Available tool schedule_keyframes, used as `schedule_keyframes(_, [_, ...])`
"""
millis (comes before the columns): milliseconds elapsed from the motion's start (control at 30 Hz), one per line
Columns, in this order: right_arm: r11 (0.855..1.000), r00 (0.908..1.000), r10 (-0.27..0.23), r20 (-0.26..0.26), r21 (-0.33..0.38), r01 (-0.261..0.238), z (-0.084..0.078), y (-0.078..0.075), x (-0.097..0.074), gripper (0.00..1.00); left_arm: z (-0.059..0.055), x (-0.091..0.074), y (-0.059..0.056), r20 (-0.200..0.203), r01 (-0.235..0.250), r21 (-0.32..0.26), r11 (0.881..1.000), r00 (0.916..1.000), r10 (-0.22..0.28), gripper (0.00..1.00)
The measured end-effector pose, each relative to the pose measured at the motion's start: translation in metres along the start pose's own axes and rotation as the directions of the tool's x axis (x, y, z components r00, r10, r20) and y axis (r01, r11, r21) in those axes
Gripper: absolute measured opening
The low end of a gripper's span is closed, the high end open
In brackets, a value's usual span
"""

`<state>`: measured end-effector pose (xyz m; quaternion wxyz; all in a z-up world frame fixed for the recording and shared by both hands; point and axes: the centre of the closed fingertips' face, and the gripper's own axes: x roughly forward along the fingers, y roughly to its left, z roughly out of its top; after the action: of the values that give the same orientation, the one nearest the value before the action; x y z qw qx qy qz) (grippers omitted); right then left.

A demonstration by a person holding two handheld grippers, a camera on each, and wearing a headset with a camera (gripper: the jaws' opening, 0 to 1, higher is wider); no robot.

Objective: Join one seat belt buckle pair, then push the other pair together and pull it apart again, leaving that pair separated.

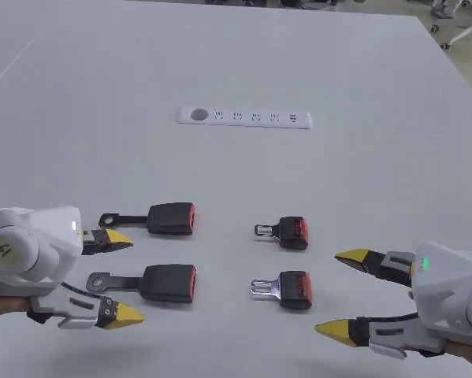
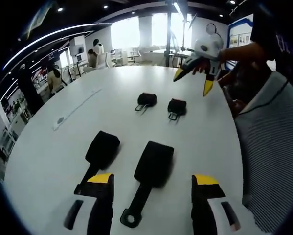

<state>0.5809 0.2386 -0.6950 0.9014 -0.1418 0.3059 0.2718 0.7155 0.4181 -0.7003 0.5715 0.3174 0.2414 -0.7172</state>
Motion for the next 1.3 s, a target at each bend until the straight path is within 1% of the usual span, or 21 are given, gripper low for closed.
schedule_keyframes(67, [1.0, 0.9998, 0.015, -0.012, -0.027, -0.015, -0.002, 0.0, 0.004, 0.55, -0.001, 0.003, 0.002, -0.011, 0.007, 0.015, 1.0, 0.9999, -0.007, 0.61])
schedule_keyframes(200, [0.998, 0.9988, 0.041, -0.028, -0.049, -0.042, -0.004, 0.0, 0.012, 0.52, -0.001, 0.009, 0.001, -0.029, 0.03, 0.041, 0.999, 0.9992, -0.029, 0.55])
schedule_keyframes(333, [0.995, 0.9969, 0.064, -0.045, -0.07, -0.067, -0.006, 0.0, 0.02, 0.48, -0.003, 0.016, 0.001, -0.06, 0.056, 0.071, 0.996, 0.9969, -0.052, 0.49])
schedule_keyframes(433, [0.992, 0.9947, 0.085, -0.058, -0.086, -0.089, -0.007, 0.001, 0.025, 0.46, -0.009, 0.022, 0.005, -0.093, 0.072, 0.097, 0.993, 0.9937, -0.063, 0.48])
schedule_keyframes(500, [0.989, 0.9932, 0.095, -0.068, -0.103, -0.102, -0.008, 0.0, 0.028, 0.46, -0.009, 0.024, 0.005, -0.106, 0.086, 0.11, 0.99, 0.9915, -0.075, 0.47])
schedule_keyframes(533, [0.989, 0.9926, 0.1, -0.069, -0.107, -0.106, -0.008, 0.0, 0.03, 0.45, -0.009, 0.025, 0.004, -0.114, 0.095, 0.115, 0.989, 0.9901, -0.082, 0.47])
schedule_keyframes(567, [0.988, 0.9919, 0.106, -0.07, -0.106, -0.113, -0.008, 0.0, 0.031, 0.44, -0.01, 0.026, 0.003, -0.131, 0.111, 0.129, 0.985, 0.9868, -0.094, 0.46])
schedule_keyframes(600, [0.988, 0.9916, 0.109, -0.071, -0.106, -0.116, -0.008, 0.0, 0.032, 0.44, -0.011, 0.026, 0.002, -0.137, 0.117, 0.135, 0.984, 0.9857, -0.098, 0.46])
schedule_keyframes(633, [0.986, 0.9901, 0.117, -0.077, -0.111, -0.125, -0.009, 0.0, 0.034, 0.43, -0.013, 0.028, 0.002, -0.16, 0.133, 0.151, 0.98, 0.9811, -0.108, 0.45])
schedule_keyframes(667, [0.985, 0.9893, 0.122, -0.081, -0.115, -0.131, -0.009, 0.0, 0.035, 0.43, -0.014, 0.028, 0.002, -0.171, 0.14, 0.156, 0.978, 0.9788, -0.113, 0.44])
schedule_keyframes(800, [0.979, 0.9846, 0.146, -0.097, -0.129, -0.158, -0.01, -0.001, 0.04, 0.4, -0.018, 0.032, 0.007, -0.199, 0.163, 0.183, 0.97, 0.9718, -0.125, 0.42])
schedule_keyframes(867, [0.976, 0.9824, 0.154, -0.106, -0.137, -0.168, -0.011, -0.002, 0.042, 0.39, -0.02, 0.034, 0.006, -0.219, 0.18, 0.197, 0.964, 0.9661, -0.136, 0.39])
schedule_keyframes(900, [0.975, 0.981, 0.159, -0.112, -0.142, -0.174, -0.011, -0.001, 0.043, 0.39, -0.021, 0.035, 0.006, -0.232, 0.191, 0.212, 0.958, 0.9625, -0.141, 0.38])
schedule_keyframes(967, [0.972, 0.9795, 0.165, -0.115, -0.147, -0.181, -0.012, -0.002, 0.046, 0.39, -0.021, 0.037, 0.006, -0.246, 0.201, 0.218, 0.955, 0.9583, -0.146, 0.38])
schedule_keyframes(1133, [0.966, 0.9727, 0.192, -0.13, -0.152, -0.211, -0.015, 0.0, 0.052, 0.36, -0.02, 0.04, 0.007, -0.262, 0.227, 0.212, 0.951, 0.9503, -0.168, 0.36])
schedule_keyframes(1200, [0.964, 0.9719, 0.193, -0.135, -0.161, -0.214, -0.016, 0.0, 0.054, 0.35, -0.021, 0.041, 0.005, -0.262, 0.241, 0.197, 0.95, 0.947, -0.185, 0.36])
schedule_keyframes(1300, [0.962, 0.9709, 0.195, -0.138, -0.164, -0.217, -0.016, -0.001, 0.056, 0.34, -0.023, 0.042, 0.005, -0.275, 0.247, 0.199, 0.948, 0.943, -0.188, 0.35])
